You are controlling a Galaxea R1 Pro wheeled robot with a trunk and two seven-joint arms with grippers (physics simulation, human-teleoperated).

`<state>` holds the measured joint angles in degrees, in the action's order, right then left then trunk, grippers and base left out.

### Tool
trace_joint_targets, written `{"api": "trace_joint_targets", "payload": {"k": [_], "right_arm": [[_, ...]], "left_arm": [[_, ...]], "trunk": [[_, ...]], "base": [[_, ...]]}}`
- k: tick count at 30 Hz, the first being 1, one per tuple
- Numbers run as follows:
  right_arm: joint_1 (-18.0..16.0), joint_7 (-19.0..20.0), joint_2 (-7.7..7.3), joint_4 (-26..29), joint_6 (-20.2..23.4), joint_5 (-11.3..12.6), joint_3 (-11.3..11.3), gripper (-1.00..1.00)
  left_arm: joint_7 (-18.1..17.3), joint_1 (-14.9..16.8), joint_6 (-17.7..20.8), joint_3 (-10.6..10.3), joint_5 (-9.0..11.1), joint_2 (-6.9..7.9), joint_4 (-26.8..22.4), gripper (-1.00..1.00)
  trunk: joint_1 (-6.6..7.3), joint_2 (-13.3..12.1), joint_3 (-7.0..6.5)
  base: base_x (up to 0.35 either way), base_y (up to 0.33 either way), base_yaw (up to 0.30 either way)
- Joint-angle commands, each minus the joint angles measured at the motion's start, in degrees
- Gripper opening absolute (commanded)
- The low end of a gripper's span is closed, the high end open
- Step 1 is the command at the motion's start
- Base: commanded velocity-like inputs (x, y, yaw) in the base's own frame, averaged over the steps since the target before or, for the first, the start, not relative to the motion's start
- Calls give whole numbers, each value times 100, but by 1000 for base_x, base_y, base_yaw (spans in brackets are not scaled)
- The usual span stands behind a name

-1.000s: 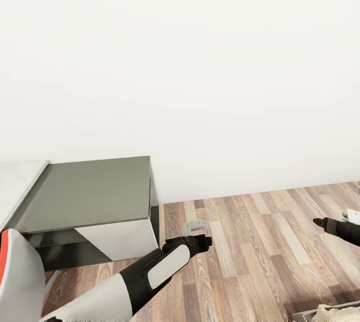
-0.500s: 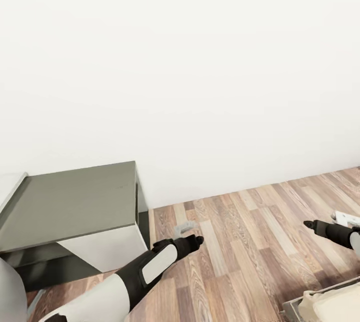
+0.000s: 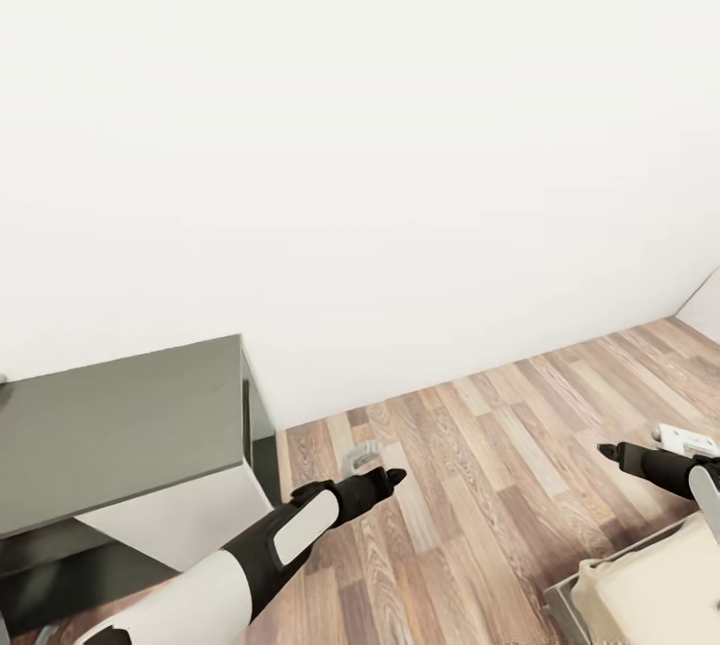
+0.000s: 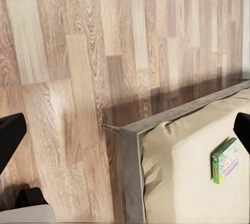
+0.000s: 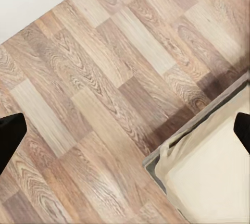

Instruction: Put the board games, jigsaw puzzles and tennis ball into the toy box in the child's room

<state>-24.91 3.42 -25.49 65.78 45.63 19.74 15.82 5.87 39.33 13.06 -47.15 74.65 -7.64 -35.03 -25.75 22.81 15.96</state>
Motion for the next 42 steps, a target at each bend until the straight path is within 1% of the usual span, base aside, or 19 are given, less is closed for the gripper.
{"api": "trace_joint_targets", "payload": {"k": [1,9,28,32,42], "right_arm": [[-5,36,0,5,31,-26,8,100],[-5,38,1,10,35,-23,0,100],[4,36,-8,75,102,-13,26,100],[4,36,-8,71,105,-11,32,100],[4,36,-16,50,116,-5,35,100]], "left_arm": [[33,6,-2,-20,58,6,18,100],[-29,4,-14,-21,70,9,120,100],[-43,4,-40,-29,53,17,128,100],[-42,4,-118,-28,55,17,128,100],[-50,4,-147,-31,52,17,128,100]], "trunk": [[-4,11,3],[-4,11,-56],[-4,11,-197],[-4,11,-227],[-4,11,-301]], "base": [[0,0,-208],[0,0,-208],[0,0,-208],[0,0,-208],[0,0,-208]]}}
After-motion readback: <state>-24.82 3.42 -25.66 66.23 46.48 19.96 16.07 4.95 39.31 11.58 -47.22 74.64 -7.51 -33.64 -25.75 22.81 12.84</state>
